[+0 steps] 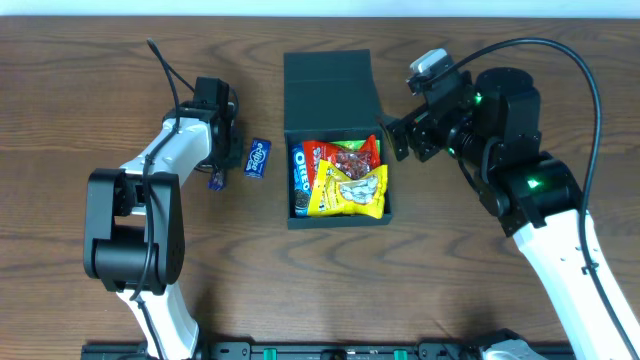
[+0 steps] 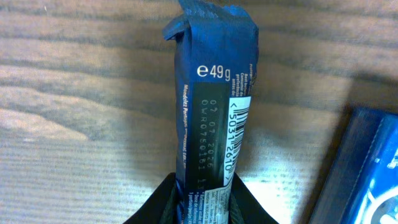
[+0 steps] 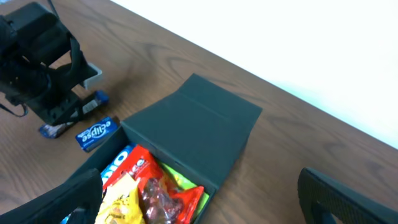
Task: Pack container
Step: 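Grasp the blue chocolate bar upright with the left gripper, then lower the chocolate bar into the box's left side and release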
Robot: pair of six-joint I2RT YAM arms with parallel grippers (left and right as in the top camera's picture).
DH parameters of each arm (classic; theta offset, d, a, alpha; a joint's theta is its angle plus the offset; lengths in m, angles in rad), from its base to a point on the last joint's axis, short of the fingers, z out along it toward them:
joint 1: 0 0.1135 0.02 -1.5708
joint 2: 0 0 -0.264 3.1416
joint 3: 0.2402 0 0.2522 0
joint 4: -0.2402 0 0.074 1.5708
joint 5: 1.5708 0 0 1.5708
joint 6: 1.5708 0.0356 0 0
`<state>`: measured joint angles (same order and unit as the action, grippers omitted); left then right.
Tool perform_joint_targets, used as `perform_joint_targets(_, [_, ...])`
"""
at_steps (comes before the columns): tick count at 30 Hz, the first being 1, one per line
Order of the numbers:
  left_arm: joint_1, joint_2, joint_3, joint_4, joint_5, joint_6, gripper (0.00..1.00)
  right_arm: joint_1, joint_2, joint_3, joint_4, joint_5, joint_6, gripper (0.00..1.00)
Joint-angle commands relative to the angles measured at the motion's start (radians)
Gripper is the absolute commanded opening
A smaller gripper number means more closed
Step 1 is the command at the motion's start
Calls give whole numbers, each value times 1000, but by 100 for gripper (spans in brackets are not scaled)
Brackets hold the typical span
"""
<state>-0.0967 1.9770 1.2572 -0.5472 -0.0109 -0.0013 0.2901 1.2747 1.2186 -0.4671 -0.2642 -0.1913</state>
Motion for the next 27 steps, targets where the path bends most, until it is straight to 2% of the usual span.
perform_joint_targets(1, [-4,-10,23,-37,-16,-11,20,-10,4,13,13,10,11,99])
perform_joint_targets(17, [-51,-203,61,-160,-13,-67,18,-14,-54,13,-10,48,48,99])
perform_joint_targets(27, [-169,-297,61,-187,53,-170,18,-15,-190,13,-198,47,49,99])
